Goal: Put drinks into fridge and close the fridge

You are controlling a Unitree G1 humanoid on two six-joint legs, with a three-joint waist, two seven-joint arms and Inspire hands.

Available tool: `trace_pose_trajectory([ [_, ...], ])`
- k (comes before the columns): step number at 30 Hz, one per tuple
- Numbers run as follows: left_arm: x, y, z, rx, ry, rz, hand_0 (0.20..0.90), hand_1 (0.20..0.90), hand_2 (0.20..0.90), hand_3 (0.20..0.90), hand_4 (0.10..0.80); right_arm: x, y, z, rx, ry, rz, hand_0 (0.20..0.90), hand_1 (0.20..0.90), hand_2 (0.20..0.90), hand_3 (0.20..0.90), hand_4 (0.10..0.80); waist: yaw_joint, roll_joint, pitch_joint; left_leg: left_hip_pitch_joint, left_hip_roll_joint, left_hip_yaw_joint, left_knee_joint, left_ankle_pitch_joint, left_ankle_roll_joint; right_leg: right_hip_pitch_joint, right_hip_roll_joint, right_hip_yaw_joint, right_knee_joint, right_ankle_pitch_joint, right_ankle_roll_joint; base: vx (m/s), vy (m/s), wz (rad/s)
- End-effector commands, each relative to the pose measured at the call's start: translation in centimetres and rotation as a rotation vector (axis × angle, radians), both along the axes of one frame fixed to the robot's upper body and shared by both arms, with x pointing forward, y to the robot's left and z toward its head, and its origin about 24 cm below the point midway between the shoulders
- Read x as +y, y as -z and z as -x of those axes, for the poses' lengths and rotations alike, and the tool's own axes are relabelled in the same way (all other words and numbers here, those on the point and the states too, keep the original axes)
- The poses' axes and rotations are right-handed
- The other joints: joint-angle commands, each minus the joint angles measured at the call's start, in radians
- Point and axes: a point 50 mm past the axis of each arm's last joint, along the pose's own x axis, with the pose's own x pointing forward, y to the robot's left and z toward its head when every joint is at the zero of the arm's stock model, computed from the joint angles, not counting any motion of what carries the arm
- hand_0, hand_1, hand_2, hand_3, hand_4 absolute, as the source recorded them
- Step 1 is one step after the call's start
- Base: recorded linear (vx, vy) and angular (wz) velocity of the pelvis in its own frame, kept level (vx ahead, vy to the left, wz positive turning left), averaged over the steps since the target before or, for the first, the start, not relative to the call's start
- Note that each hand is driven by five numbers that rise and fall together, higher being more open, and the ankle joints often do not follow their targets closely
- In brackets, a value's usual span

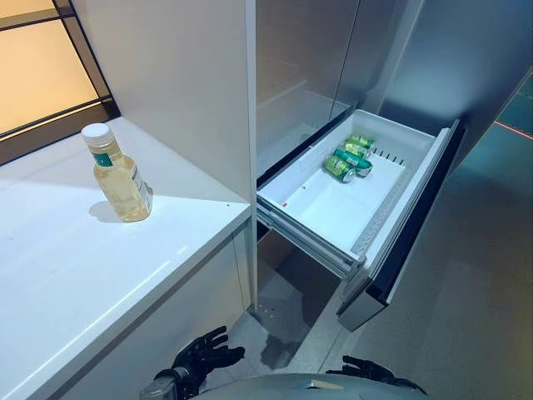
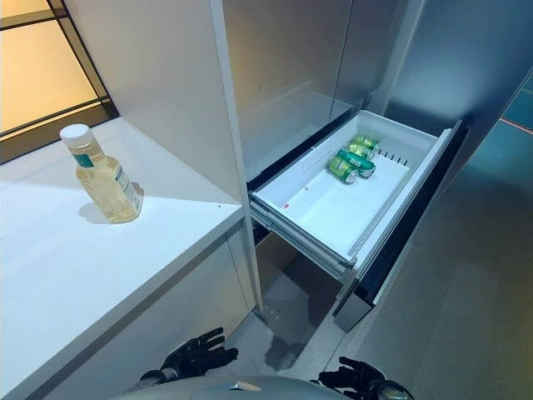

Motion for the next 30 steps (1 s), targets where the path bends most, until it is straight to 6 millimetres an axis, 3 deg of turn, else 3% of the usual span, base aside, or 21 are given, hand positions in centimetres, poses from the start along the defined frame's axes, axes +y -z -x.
trace_pose_trajectory([
  [1,-0.8,-1.1,-3.4,-0.138,0.048,-0.006,0.900,0.900,0.900,0.900,0.800,-0.1,-0.1,-0.7,-0.011,0.005,-0.003,0.900,0.900,0.900,0.900,0.800,-0.002,0.006,0.016,-0.028,-0.097,0.028,0.010,-0.090,0.076,-0.007,0.051,0.019,0.032,-0.067,0.020,0.000,0.000,0.00],
  [27,-1.4,-1.3,-3.8,-0.167,0.182,-0.044,0.900,0.900,0.900,0.900,0.800,-0.1,0.0,-0.5,0.020,-0.018,0.014,0.900,0.900,0.900,0.900,0.800,-0.003,0.006,0.017,-0.021,-0.098,0.028,0.005,-0.090,0.077,-0.005,0.049,0.019,0.032,-0.063,0.026,0.000,0.000,0.00],
  [30,-2.2,-1.8,-4.5,-0.229,0.350,-0.069,0.900,0.900,0.900,0.900,0.800,-0.1,-0.1,-0.6,0.018,-0.023,0.013,0.900,0.900,0.900,0.900,0.800,-0.005,0.007,0.019,-0.019,-0.096,0.031,0.005,-0.091,0.076,-0.004,0.050,0.020,0.033,-0.063,0.027,0.000,0.000,0.00],
])
